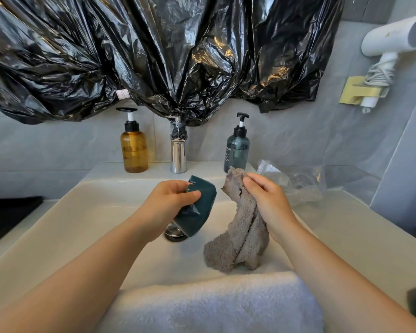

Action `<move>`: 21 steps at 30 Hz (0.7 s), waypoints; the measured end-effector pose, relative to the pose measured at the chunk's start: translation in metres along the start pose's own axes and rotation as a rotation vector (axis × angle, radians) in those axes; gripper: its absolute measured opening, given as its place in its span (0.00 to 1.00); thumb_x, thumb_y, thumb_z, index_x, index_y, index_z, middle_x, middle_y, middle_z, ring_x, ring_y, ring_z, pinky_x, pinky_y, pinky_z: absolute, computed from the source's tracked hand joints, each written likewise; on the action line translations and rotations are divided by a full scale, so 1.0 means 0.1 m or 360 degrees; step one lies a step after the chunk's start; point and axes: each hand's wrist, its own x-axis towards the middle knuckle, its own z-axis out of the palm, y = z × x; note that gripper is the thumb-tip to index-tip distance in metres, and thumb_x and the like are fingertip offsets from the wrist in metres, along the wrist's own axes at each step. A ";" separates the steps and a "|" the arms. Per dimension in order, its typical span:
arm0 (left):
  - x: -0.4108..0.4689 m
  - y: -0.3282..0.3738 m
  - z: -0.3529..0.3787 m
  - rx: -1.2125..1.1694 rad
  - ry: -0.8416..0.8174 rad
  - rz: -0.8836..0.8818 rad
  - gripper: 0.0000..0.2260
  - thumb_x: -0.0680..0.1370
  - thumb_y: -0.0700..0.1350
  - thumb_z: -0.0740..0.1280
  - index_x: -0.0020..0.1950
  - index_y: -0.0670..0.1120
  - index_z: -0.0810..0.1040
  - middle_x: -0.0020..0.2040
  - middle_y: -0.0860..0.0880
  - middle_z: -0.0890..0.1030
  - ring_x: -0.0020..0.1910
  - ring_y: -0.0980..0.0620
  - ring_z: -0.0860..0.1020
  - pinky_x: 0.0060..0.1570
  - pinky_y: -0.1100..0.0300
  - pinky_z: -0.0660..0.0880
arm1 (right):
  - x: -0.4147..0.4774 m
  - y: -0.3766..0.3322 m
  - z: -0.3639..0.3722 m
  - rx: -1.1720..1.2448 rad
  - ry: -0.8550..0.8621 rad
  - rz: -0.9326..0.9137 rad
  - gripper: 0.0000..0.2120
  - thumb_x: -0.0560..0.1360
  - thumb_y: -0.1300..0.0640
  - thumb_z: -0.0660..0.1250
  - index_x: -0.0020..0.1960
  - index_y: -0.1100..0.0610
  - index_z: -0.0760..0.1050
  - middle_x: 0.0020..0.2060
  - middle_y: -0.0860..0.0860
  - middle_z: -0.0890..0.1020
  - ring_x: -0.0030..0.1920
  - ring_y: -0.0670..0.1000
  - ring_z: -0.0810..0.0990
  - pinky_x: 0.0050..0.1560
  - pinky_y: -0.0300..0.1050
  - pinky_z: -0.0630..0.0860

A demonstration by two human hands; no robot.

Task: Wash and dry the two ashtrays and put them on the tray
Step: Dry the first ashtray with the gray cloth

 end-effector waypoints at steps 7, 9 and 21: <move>-0.01 -0.04 0.05 0.0093 -0.0035 0.0193 0.07 0.75 0.34 0.68 0.49 0.44 0.82 0.45 0.47 0.86 0.41 0.51 0.84 0.41 0.64 0.81 | -0.10 -0.08 0.11 -0.0230 -0.0088 -0.0402 0.11 0.78 0.59 0.66 0.51 0.42 0.76 0.50 0.41 0.83 0.53 0.39 0.80 0.54 0.35 0.76; -0.01 -0.04 0.05 0.0128 -0.0035 0.0215 0.06 0.75 0.35 0.70 0.47 0.45 0.82 0.40 0.50 0.86 0.38 0.54 0.84 0.39 0.65 0.80 | -0.11 -0.07 0.12 -0.0275 -0.0088 -0.0434 0.10 0.77 0.58 0.68 0.52 0.44 0.77 0.50 0.43 0.83 0.53 0.41 0.81 0.54 0.38 0.77; 0.04 -0.04 0.05 -0.0058 -0.0046 -0.0103 0.08 0.79 0.40 0.65 0.55 0.41 0.80 0.50 0.42 0.84 0.50 0.45 0.81 0.57 0.51 0.75 | -0.02 0.03 0.12 -0.0392 -0.0027 -0.0282 0.06 0.77 0.56 0.68 0.51 0.53 0.84 0.45 0.44 0.84 0.49 0.44 0.81 0.53 0.42 0.76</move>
